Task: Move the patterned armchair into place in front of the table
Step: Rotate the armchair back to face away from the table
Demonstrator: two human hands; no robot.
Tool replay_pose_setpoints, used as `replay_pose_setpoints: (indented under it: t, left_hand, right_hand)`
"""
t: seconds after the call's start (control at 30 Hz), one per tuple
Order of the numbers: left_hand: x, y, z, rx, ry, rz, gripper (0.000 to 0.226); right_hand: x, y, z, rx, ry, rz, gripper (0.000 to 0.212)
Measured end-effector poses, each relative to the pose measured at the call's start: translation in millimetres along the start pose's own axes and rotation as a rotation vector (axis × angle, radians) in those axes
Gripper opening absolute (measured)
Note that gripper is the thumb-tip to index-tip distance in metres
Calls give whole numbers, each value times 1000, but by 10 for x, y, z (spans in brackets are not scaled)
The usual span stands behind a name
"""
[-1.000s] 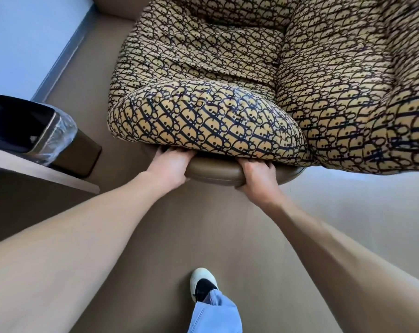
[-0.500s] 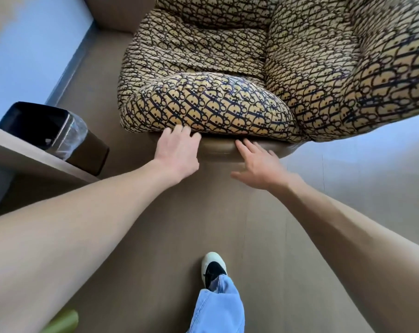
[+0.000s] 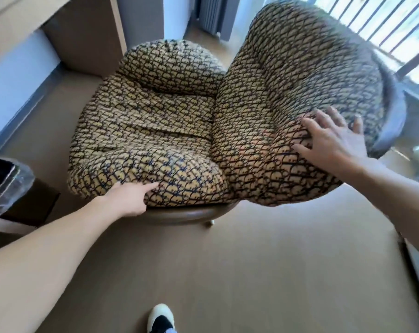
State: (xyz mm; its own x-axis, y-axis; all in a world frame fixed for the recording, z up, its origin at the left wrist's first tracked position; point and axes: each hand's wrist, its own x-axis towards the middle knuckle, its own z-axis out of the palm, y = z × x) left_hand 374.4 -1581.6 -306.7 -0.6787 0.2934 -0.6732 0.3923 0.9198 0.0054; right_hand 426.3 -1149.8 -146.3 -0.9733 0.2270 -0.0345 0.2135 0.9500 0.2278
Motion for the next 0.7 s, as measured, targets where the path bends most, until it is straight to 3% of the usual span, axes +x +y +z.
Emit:
replay_pose_setpoints:
  t: [0.17, 0.3, 0.47, 0.6, 0.7]
  left_hand:
    - [108, 383, -201, 192, -38, -74, 68]
    - [188, 841, -610, 173, 128, -177, 34]
    - [262, 1609, -1196, -221, 364, 32, 47]
    - [216, 2204, -1488, -676, 298, 109, 52]
    - [60, 2457, -1589, -862, 214, 122, 49]
  right_hand:
    - [-50, 227, 220, 64, -50, 14, 84]
    - [-86, 100, 338, 97, -31, 34, 88]
    - [-185, 3, 321, 126, -42, 34, 90]
    - [-274, -110, 209, 200, -104, 32, 90]
    - [-373, -149, 103, 263, -186, -16, 88]
